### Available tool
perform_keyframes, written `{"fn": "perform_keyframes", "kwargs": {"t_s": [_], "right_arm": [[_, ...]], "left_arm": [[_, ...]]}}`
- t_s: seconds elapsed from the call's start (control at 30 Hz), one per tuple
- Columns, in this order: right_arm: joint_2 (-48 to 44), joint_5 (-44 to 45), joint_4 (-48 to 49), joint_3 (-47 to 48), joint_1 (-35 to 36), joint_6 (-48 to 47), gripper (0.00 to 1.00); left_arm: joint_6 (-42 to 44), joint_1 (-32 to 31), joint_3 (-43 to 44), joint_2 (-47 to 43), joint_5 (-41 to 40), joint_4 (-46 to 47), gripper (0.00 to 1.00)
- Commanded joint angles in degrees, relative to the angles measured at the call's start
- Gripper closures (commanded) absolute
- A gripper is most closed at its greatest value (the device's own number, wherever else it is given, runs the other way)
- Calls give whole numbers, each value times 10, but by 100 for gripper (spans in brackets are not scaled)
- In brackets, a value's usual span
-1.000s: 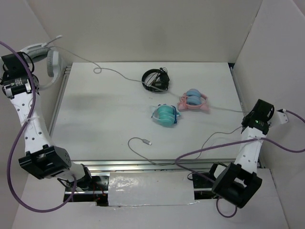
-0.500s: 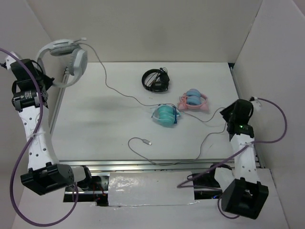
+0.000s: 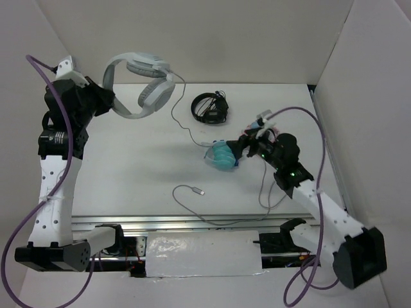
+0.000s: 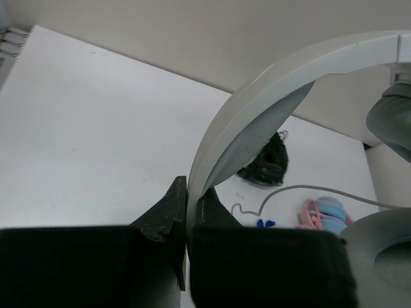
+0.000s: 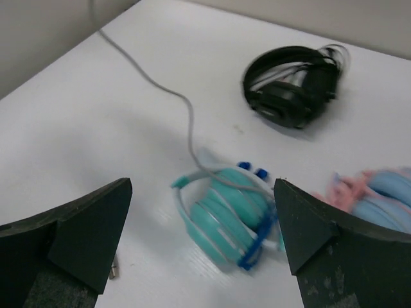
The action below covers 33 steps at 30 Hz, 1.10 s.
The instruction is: Wrap the headphones
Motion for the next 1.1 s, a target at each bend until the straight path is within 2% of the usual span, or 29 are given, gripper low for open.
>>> {"fn": "perform_keyframes", "kwargs": {"t_s": [0.0,0.1,0.2,0.37,0.57,0.63,0.67,0.73,0.77,0.83,0.87,0.97,1.07], "right_arm": [[103,-85,72,80,56,-73,0],[205,-58,109,127,108,-85,0],[297,-39,125,188,129,-123,0],[449,-41,37,354,131,-148,0],[539,-14,12,432,138,-124,0],[556,-13,-15,462,136,-113,0],[563,-18,-35,470,135,-109,4],[568,-48,-87,483,142,-109,23],[563,-55,-97,476,146,-108,52],[530,-66,-104,429,161,-95,74],[513,-51,-94,372,168,-81,85],[415,44,-43,243,229,-28,93],[330,129,-55,174,268,10,97]], "left_arm": [[-10,-23,48,-9,56,90,100],[-17,-50,76,-1,24,83,100],[-20,-53,157,18,10,48,100],[-17,-57,246,45,13,17,100],[-11,-53,420,102,0,-32,100],[-12,-52,440,114,-1,-28,100],[-14,-52,451,116,0,-25,100],[-18,-52,459,121,-31,-18,100],[-19,-50,461,125,-38,-17,100],[-24,-48,456,134,-51,-14,100],[-32,-48,443,143,-59,-16,100],[-62,-48,383,157,-123,-17,100],[-101,-49,333,183,-183,-31,100]]}}
